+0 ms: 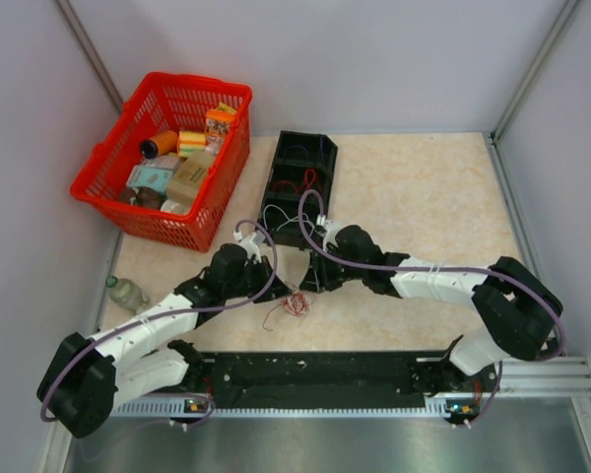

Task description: Untangle the cables

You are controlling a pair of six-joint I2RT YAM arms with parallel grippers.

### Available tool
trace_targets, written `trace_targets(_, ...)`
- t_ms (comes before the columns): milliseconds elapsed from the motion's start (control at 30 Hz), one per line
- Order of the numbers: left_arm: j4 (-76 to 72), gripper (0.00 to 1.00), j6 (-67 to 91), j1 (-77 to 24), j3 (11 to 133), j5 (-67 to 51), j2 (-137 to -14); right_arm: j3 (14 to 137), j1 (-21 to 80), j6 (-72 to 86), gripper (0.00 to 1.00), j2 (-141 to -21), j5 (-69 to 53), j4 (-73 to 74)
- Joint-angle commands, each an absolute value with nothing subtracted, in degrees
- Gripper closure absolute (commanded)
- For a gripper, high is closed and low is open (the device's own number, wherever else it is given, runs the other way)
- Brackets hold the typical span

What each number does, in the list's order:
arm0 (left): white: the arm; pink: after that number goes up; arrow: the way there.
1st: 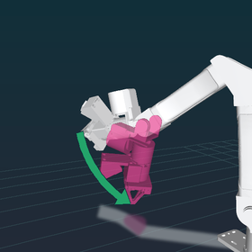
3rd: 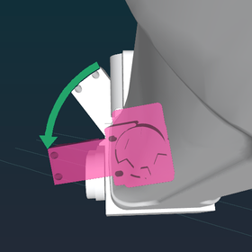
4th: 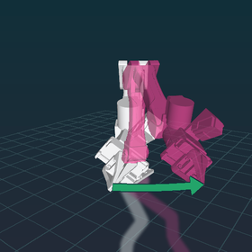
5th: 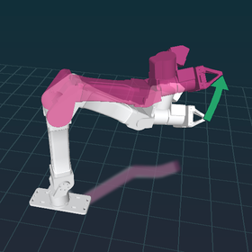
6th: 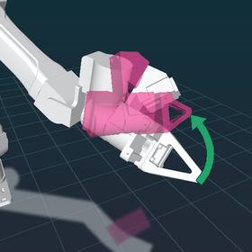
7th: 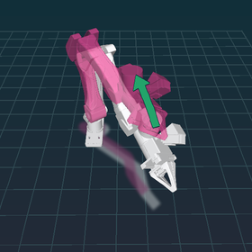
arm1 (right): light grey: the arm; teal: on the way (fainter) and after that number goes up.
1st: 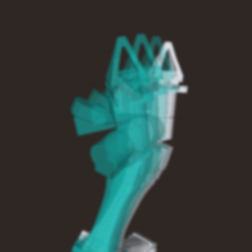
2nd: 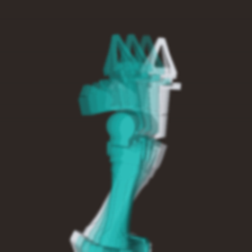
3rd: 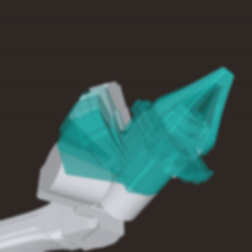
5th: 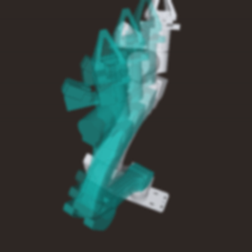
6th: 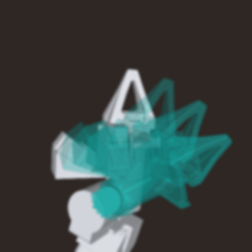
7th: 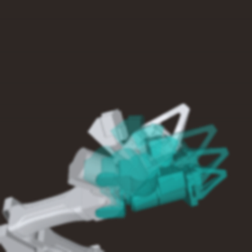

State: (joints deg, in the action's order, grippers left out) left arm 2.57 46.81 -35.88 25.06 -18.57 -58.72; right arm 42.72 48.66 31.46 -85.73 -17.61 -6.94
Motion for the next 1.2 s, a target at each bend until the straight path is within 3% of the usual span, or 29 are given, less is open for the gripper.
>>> trace_targets(0, -0.2, 1.0, 46.4, -35.6, 27.6, -20.5, -56.0, 42.2, 50.1, 30.5, 0.62, -86.3, -16.8, -8.2)
trace_targets(267, -0.9, 1.0, 47.5, -35.6, 30.2, -25.3, -53.8, 42.4, 51.1, 32.1, 0.65, -91.0, -15.3, -11.4)
trace_targets(567, 3.9, 1.0, 43.6, -35.6, 35.2, -23.3, -43.1, 40.7, 51.2, 33.1, 1.0, -90.6, -6.7, -10.4)
trace_targets(933, 9.0, 1.0, 30.8, -35.6, 46.9, -11.4, -23.8, 36.0, 46.2, 35.4, 1.0, -84.6, 3.3, -7.5)
trace_targets(1167, 17.2, 1.0, 21.6, -35.7, 60.6, -4.7, -21.4, 35.6, 42.5, 32.3, 1.0, -79.6, 5.7, -3.8)
